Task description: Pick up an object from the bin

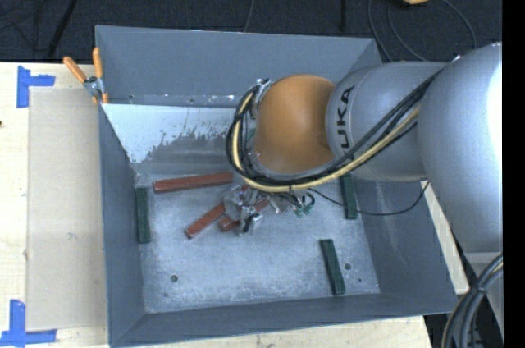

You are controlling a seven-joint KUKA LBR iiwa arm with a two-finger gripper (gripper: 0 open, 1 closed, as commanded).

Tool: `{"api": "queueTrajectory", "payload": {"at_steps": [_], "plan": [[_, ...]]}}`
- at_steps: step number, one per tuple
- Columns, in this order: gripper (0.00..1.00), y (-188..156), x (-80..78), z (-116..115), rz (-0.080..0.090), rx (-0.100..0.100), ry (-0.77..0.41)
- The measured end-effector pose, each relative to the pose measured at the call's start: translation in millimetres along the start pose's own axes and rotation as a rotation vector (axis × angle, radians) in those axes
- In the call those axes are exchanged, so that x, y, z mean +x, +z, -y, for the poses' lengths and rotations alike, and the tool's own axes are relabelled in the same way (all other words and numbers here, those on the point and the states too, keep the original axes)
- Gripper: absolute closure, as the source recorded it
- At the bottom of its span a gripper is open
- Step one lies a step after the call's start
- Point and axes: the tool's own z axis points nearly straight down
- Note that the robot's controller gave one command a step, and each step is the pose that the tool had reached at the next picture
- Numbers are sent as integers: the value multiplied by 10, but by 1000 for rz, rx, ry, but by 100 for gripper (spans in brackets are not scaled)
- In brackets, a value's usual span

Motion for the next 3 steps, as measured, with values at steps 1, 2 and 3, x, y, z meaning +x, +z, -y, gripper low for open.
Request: {"api": "queueTrajectory", "payload": {"at_steps": [1,2,3], "plan": [[100,0,0,0,0,0,1],[100,-309,102,-50,-8,-2,-69],[100,-1620,-46,-168,1,1,-99]]}}
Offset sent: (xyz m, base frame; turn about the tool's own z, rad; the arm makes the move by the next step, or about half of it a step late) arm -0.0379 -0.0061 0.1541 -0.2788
